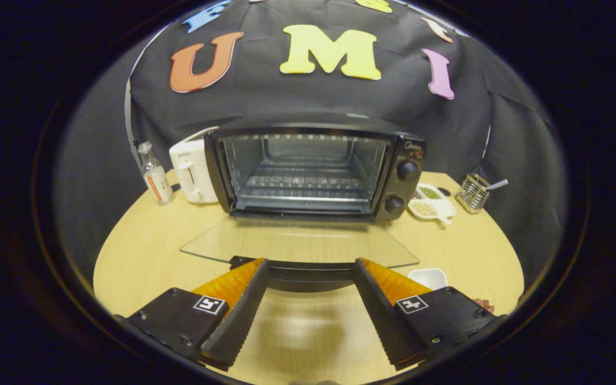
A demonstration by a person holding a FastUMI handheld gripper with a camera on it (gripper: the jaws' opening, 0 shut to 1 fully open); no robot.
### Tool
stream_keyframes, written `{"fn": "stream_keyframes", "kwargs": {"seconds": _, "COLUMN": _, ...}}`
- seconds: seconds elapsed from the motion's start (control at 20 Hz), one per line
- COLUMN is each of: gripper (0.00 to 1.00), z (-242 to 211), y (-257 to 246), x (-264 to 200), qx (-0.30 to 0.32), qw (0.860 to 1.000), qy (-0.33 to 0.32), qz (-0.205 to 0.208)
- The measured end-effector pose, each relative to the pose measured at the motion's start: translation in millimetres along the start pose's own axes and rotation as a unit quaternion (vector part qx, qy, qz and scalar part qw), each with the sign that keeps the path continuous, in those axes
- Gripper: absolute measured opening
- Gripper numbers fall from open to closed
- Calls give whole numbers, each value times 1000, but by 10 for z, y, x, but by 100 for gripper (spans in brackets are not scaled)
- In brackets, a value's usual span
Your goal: Open the toaster oven, put the food inside, and close the toaster oven door.
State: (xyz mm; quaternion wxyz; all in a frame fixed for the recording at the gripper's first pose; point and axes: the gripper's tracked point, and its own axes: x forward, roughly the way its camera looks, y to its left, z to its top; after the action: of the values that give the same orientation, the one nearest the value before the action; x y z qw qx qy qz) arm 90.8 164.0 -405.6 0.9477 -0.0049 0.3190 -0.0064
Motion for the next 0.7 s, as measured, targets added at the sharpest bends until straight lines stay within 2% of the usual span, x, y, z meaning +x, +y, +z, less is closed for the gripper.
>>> {"fn": "stream_keyframes", "kwargs": {"seconds": 0.25, "gripper": 100, "z": -367, "y": -14, "x": 192, "qx": 0, "qw": 999, "qy": 46, "qz": 1}}
{"fn": "stream_keyframes", "kwargs": {"seconds": 0.7, "gripper": 100, "z": -351, "y": -39, "x": 146, "qx": -25, "qw": 999, "qy": 45, "qz": 9}}
